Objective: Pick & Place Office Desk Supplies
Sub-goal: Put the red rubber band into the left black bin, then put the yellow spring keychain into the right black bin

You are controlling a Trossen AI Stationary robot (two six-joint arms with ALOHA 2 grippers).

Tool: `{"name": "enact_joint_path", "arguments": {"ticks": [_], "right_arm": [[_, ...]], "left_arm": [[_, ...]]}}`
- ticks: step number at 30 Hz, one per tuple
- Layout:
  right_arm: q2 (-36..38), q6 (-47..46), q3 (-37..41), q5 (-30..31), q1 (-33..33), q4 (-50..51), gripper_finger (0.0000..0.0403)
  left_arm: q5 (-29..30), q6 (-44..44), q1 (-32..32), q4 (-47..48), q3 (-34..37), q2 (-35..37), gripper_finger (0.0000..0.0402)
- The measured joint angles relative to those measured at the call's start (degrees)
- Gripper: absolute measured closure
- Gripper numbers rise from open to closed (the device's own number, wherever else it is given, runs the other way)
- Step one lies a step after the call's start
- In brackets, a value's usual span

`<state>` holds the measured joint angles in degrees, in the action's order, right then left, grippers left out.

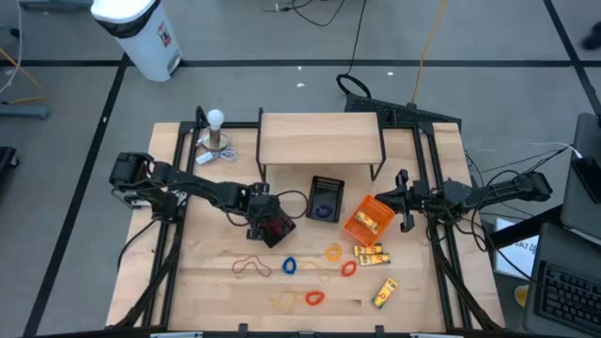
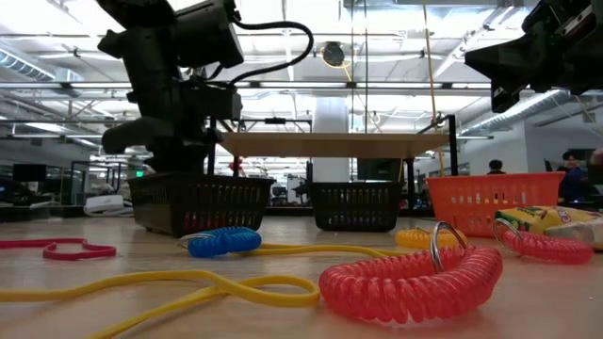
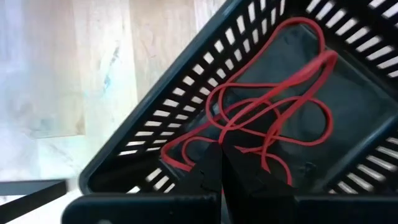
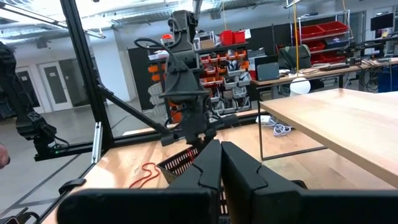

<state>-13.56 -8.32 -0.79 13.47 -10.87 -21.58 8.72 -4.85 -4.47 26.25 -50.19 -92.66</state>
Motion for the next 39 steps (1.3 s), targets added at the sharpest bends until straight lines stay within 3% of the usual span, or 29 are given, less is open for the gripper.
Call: {"name": "enact_joint_path", "arguments": {"ticks": [10, 19, 23, 27, 32, 39], "right_arm": [[0.0, 0.0, 0.0, 0.0, 0.0, 0.0, 0.0399], [0.0, 0.0, 0.0, 0.0, 0.0, 0.0, 0.0399], [0.0, 0.0, 0.0, 0.0, 0.0, 1.0, 0.0399], [0.0, 0.0, 0.0, 0.0, 0.0, 1.3, 0.0399], [0.0, 0.0, 0.0, 0.0, 0.0, 1.2, 0.0399], [0.0, 0.0, 0.0, 0.0, 0.0, 1.2, 0.0399]], "left_arm": [[0.7, 0.5, 0.0, -0.4, 0.0, 0.2, 0.0366], [0.2, -0.4, -0.2, 3.2, -1.3, 0.9, 0.0261], [-0.9, -3.5, -0.2, 10.6, -6.1, 4.4, 0.0223], [-2.6, -6.3, -0.1, 11.3, -8.5, 12.2, 0.0214], [-7.8, -10.6, 1.0, 10.9, -8.5, 24.1, 0.0240], [-10.1, -13.2, 4.3, 8.4, -8.5, 38.1, 0.0372]]}}
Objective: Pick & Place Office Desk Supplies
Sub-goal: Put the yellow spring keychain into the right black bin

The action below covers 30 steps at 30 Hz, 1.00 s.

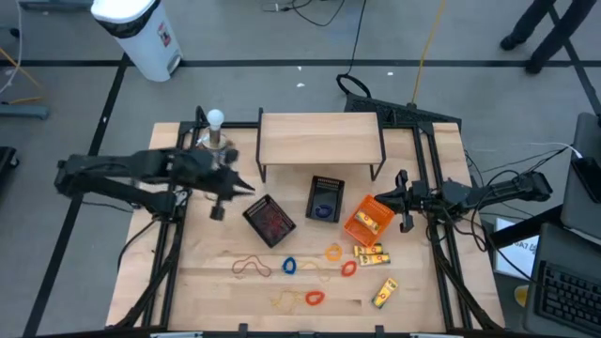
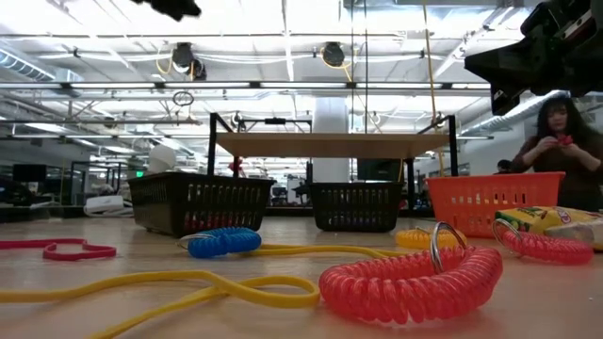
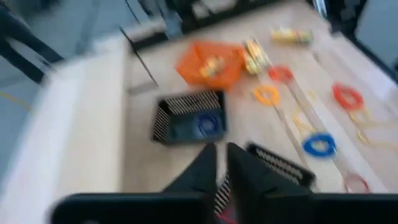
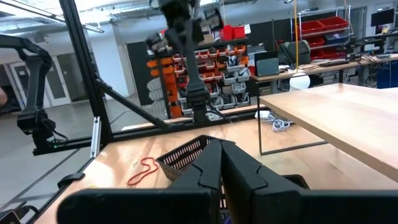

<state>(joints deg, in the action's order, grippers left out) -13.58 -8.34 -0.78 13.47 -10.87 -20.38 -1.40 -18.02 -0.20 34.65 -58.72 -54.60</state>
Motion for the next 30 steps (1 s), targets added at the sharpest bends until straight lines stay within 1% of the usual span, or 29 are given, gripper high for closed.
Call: {"name": "enact_joint_path", "arguments": {"ticks": [1, 2, 4, 6, 10, 14, 16, 19, 25, 28, 30], "right_arm": [[0.0, 0.0, 0.0, 0.0, 0.0, -0.2, 0.0399], [0.0, 0.0, 0.0, 0.0, 0.0, -0.4, 0.0399], [0.0, 0.0, 0.0, 0.0, 0.0, -0.9, 0.0399], [0.0, 0.0, 0.0, 0.0, 0.0, -1.3, 0.0399], [0.0, 0.0, 0.0, 0.0, 0.0, -1.8, 0.0399], [0.0, 0.1, 0.0, 0.0, 0.0, -2.1, 0.0399], [0.0, 0.0, 0.0, 0.0, 0.0, -2.1, 0.0399], [0.0, 0.0, 0.0, 0.0, 0.0, -1.7, 0.0399], [0.0, -0.3, 0.0, 0.0, 0.0, -0.2, 0.0399], [0.0, -0.2, 0.0, 0.0, 0.0, -0.3, 0.0399], [0.0, -0.2, 0.0, 0.0, 0.0, -0.3, 0.0399]], "left_arm": [[0.2, -0.3, 0.7, -1.2, 0.1, 1.5, 0.0386], [0.2, -0.6, 1.5, -2.8, 0.4, 3.1, 0.0393], [0.1, -1.7, 3.5, -6.4, 1.4, 5.9, 0.0390], [-1.5, -3.0, 6.0, -9.4, 2.8, 8.2, 0.0392], [-9.7, -3.2, 13.5, -14.0, 7.1, 11.0, 0.0397], [-20.4, 1.0, 21.0, -18.1, 13.1, 12.4, 0.0399], [-22.9, 3.1, 22.9, -19.5, 15.8, 13.5, 0.0399], [-22.2, 4.1, 23.8, -20.5, 19.6, 17.3, 0.0400], [-20.4, 8.7, 23.1, -26.1, 29.7, 28.7, 0.0400], [-16.5, 13.0, 22.5, -28.2, 34.5, 33.6, 0.0400], [-14.5, 16.4, 21.7, -32.1, 37.5, 35.8, 0.0400]]}}
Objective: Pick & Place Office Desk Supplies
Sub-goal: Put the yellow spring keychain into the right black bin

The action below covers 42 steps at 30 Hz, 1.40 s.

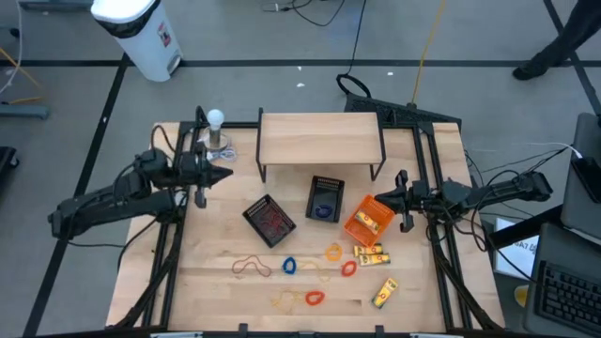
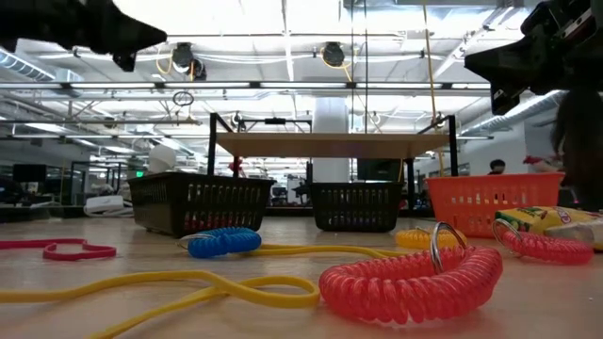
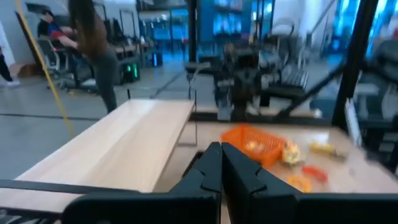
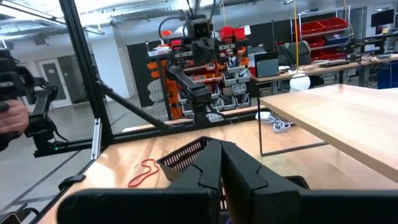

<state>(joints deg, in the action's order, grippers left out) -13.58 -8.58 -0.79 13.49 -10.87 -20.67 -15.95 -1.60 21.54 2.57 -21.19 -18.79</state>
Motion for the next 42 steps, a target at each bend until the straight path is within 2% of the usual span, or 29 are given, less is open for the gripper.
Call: {"name": "enact_joint_path", "arguments": {"ticks": [6, 13, 23, 33, 38, 42], "right_arm": [[0.0, 0.0, 0.0, 0.2, 0.0, 0.0, 0.0399], [-0.8, 0.3, 0.0, 0.2, 0.0, 0.0, 0.0399], [-1.1, -0.1, 0.0, 3.3, 0.0, -1.0, 0.0399], [-1.1, -1.8, 0.0, 3.2, 0.0, -1.3, 0.0399], [-1.4, -1.6, 0.0, 3.2, 0.0, -2.7, 0.0399], [-2.8, -1.9, -0.7, 2.8, 0.0, -7.3, 0.0399]], "left_arm": [[5.3, 1.5, -3.0, -2.3, 6.6, 3.9, 0.0401], [8.8, 2.2, -5.8, -2.5, 11.5, 6.0, 0.0401], [9.5, 2.2, -8.2, -9.5, 19.1, 6.2, 0.0401], [6.6, 0.3, -9.8, -12.6, 19.8, 6.2, 0.0401], [8.2, 0.4, -10.5, -18.1, 19.8, 6.1, 0.0400], [8.5, 0.7, -10.5, -17.5, 19.8, 6.1, 0.0399]]}}
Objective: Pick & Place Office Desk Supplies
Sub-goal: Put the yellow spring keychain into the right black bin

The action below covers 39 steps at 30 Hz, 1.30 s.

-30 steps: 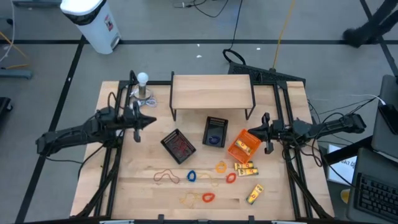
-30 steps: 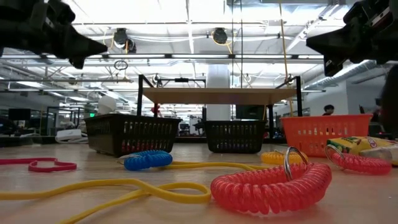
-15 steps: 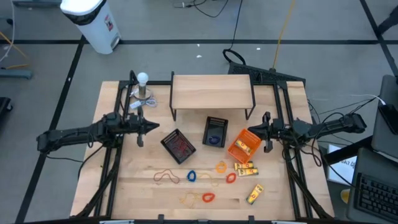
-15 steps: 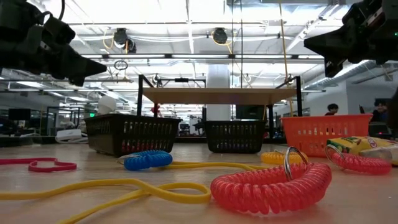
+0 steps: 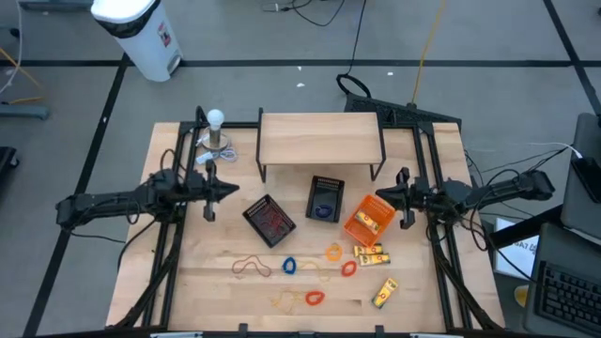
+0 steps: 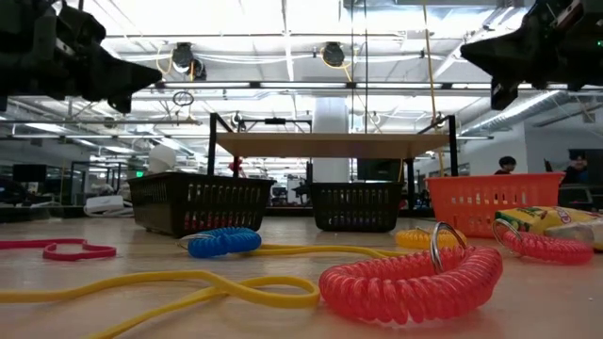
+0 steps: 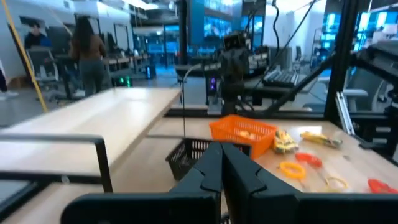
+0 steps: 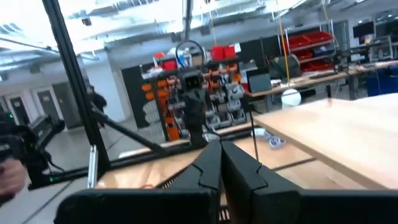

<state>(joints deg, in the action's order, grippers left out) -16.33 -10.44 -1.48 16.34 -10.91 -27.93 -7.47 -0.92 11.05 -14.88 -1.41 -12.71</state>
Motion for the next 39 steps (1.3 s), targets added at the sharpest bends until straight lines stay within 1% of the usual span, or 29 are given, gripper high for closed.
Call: {"name": "enact_joint_path", "arguments": {"ticks": [4, 10, 12, 16, 18, 24, 27, 29, 31, 35, 37, 39], "right_arm": [[-3.7, 0.0, -3.6, 0.0, -0.1, 2.9, 0.0399], [-13.4, -1.0, -12.9, -0.2, -0.1, 10.7, 0.0399], [-17.2, -1.1, -15.4, -1.9, -0.1, 14.0, 0.0399], [-24.5, -2.0, -20.6, -7.2, -0.3, 15.5, 0.0399], [-28.2, -1.8, -23.4, -8.8, -0.8, 17.8, 0.0399], [-36.8, 0.5, -32.6, -9.6, -4.8, 24.4, 0.0399], [-40.3, -4.2, -36.5, -10.7, -5.8, 29.5, 0.0396], [-42.5, -7.9, -38.6, -11.4, -5.7, 32.5, 0.0386], [-45.3, -11.9, -40.3, -12.7, -5.7, 34.8, 0.0367], [-52.2, -18.8, -43.1, -19.7, -6.0, 37.2, 0.0313], [-56.1, -20.3, -44.6, -22.4, -6.6, 38.0, 0.0284], [-60.1, -19.6, -46.5, -22.9, -7.5, 39.0, 0.0256]], "left_arm": [[0.0, 1.6, 0.0, 4.3, 0.0, 0.0, 0.0399], [0.1, 1.7, 0.0, 6.8, 0.0, 0.0, 0.0399], [0.1, 1.9, 0.0, 6.8, 0.0, 0.0, 0.0399], [0.1, 2.5, 0.0, 6.9, 0.0, 0.0, 0.0399], [0.1, 2.6, 0.0, 7.1, 0.0, 0.0, 0.0398], [0.1, 3.3, 0.0, 9.0, 0.0, 0.0, 0.0398], [0.5, 3.6, 0.0, 9.6, 0.0, 0.0, 0.0398], [0.8, 4.1, 0.0, 9.6, 0.0, 0.0, 0.0398], [1.6, 4.4, 0.0, 9.6, 0.0, 0.0, 0.0398], [2.9, 4.9, 0.0, 9.6, 0.0, 0.0, 0.0398], [3.1, 5.2, 0.0, 9.5, 0.0, 0.0, 0.0398], [3.1, 5.6, 0.0, 9.4, 0.0, 0.0, 0.0398]]}}
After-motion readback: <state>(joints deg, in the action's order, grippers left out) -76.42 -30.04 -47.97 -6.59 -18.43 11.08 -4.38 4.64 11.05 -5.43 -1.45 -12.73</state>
